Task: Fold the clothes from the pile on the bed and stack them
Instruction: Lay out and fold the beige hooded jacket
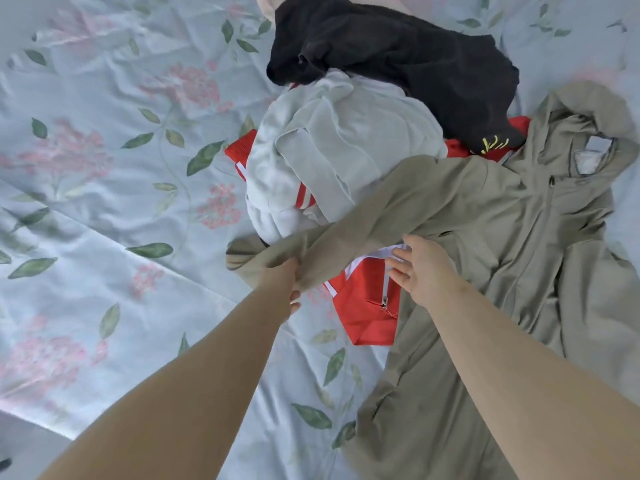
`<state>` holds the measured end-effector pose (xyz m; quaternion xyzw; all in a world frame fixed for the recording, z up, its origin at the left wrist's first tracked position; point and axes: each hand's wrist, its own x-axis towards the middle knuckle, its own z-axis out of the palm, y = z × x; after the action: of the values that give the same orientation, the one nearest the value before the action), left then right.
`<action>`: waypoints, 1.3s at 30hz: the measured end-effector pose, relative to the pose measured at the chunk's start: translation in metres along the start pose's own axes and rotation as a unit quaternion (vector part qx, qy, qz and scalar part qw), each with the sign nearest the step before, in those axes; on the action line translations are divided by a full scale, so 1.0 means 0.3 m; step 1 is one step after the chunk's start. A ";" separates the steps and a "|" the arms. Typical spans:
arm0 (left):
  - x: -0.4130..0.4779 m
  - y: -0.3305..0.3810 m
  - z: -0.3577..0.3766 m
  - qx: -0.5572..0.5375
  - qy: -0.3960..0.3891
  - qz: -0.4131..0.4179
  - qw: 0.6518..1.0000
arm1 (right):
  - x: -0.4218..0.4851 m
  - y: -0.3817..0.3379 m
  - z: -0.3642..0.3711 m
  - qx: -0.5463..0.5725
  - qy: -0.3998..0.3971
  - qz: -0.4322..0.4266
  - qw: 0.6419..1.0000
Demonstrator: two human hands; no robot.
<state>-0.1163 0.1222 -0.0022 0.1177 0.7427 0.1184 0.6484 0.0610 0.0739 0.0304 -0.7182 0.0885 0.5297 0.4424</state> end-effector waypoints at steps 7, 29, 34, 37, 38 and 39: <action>0.041 -0.044 0.025 0.050 0.141 0.188 0.971 | 0.063 -0.013 0.005 0.027 -0.019 -0.007 0.999; -0.092 0.429 0.112 0.310 0.175 0.465 0.810 | 0.109 -0.223 0.001 -0.072 -0.092 -0.025 0.993; -0.026 0.316 0.129 0.426 0.143 0.403 0.797 | 0.141 -0.203 -0.013 -0.128 -0.040 -0.088 0.987; 0.013 0.249 0.068 0.458 0.188 0.387 0.778 | 0.147 -0.181 -0.009 -0.143 -0.040 -0.120 0.982; 0.023 0.233 0.046 0.445 0.215 0.365 0.789 | 0.145 -0.175 -0.001 -0.146 -0.039 -0.130 0.980; 0.027 0.220 0.029 0.405 0.248 0.339 0.812 | 0.140 -0.169 0.009 -0.148 -0.040 -0.140 0.978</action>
<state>-0.1074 0.1873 0.0107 0.5808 0.7721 0.0440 0.2542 0.1071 0.1204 0.0227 -0.7595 -0.1106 0.4977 0.4040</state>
